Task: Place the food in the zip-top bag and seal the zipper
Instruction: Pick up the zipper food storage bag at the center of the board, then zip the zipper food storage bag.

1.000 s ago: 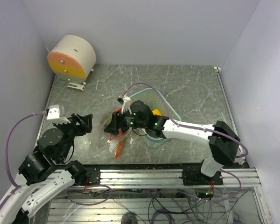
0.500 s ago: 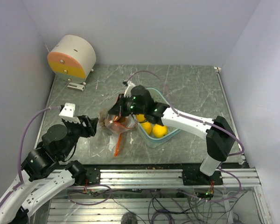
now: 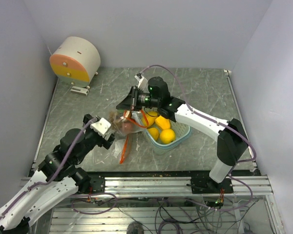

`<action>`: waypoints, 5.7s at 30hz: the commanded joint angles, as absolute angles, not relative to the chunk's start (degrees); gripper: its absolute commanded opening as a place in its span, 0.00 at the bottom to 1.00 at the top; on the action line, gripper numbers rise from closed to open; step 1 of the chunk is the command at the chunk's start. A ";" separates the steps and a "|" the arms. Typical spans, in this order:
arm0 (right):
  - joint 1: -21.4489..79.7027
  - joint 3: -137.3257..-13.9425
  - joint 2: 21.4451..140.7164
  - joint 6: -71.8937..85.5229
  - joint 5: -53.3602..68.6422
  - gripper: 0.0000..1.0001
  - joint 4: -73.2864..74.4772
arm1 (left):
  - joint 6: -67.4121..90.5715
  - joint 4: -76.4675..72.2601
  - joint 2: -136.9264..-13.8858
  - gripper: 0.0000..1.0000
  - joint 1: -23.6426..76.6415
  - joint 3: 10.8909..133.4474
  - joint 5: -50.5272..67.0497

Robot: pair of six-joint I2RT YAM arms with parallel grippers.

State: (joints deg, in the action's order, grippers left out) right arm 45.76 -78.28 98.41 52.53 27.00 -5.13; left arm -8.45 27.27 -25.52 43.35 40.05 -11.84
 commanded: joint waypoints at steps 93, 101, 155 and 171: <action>41.63 -65.13 97.14 73.02 39.15 0.02 -25.01 | -18.14 -0.42 -27.02 0.07 43.59 33.42 0.14; 41.14 -62.32 90.29 56.03 32.30 0.47 -19.15 | -17.61 5.94 -27.09 0.07 43.58 34.45 -2.12; 50.87 -72.39 95.36 2.71 56.42 0.26 -24.14 | -12.63 22.70 -20.03 0.07 43.57 40.43 -1.62; 47.99 -67.97 93.29 3.41 52.27 0.00 -22.27 | -12.21 23.18 -18.24 0.07 43.52 41.13 -6.53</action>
State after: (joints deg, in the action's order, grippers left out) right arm 50.39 -70.43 94.74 3.62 55.13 -24.29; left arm -12.97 24.43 -20.23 43.35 39.68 -2.90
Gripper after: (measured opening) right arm 0.096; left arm 0.075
